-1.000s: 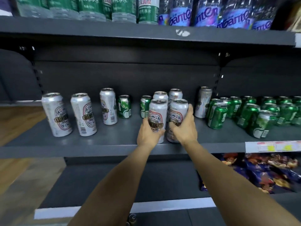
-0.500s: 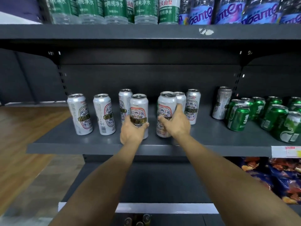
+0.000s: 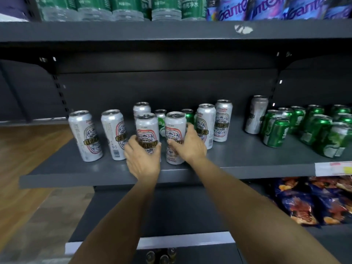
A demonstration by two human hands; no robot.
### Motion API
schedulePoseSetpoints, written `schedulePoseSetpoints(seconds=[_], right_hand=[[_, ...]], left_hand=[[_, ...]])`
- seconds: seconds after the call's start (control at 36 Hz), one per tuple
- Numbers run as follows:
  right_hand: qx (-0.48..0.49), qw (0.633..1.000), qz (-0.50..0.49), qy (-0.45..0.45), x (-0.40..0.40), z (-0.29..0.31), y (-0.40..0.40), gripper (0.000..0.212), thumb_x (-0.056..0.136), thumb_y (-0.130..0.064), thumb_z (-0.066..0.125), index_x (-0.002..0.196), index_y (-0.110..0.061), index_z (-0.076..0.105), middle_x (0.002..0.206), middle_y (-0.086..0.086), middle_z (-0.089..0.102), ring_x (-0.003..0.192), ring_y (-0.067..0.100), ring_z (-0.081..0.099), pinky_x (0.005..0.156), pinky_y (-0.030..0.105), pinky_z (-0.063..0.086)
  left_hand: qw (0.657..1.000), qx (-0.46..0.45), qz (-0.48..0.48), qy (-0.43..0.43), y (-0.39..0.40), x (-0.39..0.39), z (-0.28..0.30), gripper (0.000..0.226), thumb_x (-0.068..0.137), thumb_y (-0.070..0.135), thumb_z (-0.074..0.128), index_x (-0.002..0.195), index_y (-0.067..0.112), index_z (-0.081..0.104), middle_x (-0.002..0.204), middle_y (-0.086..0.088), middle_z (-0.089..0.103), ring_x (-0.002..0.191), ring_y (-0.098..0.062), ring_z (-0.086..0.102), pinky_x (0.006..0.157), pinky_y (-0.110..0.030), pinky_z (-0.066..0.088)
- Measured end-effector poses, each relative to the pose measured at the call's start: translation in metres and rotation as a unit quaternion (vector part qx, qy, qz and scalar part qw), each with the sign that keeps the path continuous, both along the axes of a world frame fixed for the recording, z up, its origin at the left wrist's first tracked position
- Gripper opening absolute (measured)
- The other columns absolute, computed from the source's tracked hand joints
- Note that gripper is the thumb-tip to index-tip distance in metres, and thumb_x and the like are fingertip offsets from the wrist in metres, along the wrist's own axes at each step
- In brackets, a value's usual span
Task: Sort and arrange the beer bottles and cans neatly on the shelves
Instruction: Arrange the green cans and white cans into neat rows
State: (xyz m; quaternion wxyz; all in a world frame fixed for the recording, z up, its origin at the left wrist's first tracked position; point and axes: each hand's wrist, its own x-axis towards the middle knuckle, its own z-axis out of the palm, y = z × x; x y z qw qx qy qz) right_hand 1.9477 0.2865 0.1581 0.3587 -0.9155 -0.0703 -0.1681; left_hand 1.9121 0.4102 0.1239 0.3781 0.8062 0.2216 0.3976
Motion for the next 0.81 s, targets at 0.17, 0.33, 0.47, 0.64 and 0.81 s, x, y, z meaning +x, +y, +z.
schedulePoseSetpoints(seconds=[0.17,0.33,0.47,0.64,0.81], right_hand=[[0.089,0.985,-0.095,-0.116,-0.011,0.000,-0.071,0.055,0.093,-0.051,0.049,0.135,-0.016,0.041,0.126,0.005,0.059,0.112,0.027,0.056,0.088,0.038,0.043],[0.082,0.978,-0.167,-0.099,-0.010,-0.004,-0.190,0.048,0.097,-0.049,0.043,0.129,-0.014,0.045,0.119,0.008,0.061,0.110,0.029,0.056,0.087,0.040,0.045],[0.013,0.983,-0.176,-0.051,-0.005,-0.005,-0.283,0.042,0.097,-0.047,0.045,0.118,-0.011,0.047,0.112,0.010,0.062,0.107,0.032,0.056,0.085,0.042,0.042],[-0.054,0.982,-0.180,-0.027,0.016,0.010,-0.343,0.048,0.096,-0.047,0.047,0.124,-0.009,0.046,0.120,0.014,0.061,0.115,0.034,0.053,0.090,0.043,0.041],[-0.070,0.983,-0.166,-0.018,0.058,0.019,-0.356,0.048,0.095,-0.048,0.049,0.123,-0.009,0.046,0.115,0.012,0.063,0.111,0.034,0.055,0.089,0.042,0.040]], left_hand=[[0.989,0.115,-0.002,-0.091,-0.048,-0.004,0.021,0.048,0.084,0.027,0.066,0.122,0.001,0.050,0.112,-0.019,0.052,0.108,-0.036,0.048,0.091,-0.045,0.035],[0.981,0.147,-0.097,-0.086,-0.145,0.006,0.020,0.041,0.087,0.024,0.064,0.121,0.004,0.052,0.113,-0.017,0.054,0.108,-0.034,0.049,0.088,-0.039,0.036],[0.984,0.089,-0.151,-0.022,-0.236,0.017,0.016,0.045,0.087,0.025,0.065,0.125,0.005,0.051,0.124,-0.015,0.053,0.116,-0.033,0.048,0.092,-0.042,0.037],[0.972,0.113,-0.197,0.066,-0.298,0.038,0.012,0.053,0.092,0.037,0.060,0.135,0.013,0.042,0.136,-0.009,0.045,0.126,-0.028,0.041,0.098,-0.042,0.037],[0.960,0.120,-0.220,0.123,-0.317,0.076,0.010,0.059,0.094,0.041,0.057,0.142,0.015,0.035,0.144,-0.008,0.041,0.132,-0.026,0.038,0.104,-0.040,0.035]])
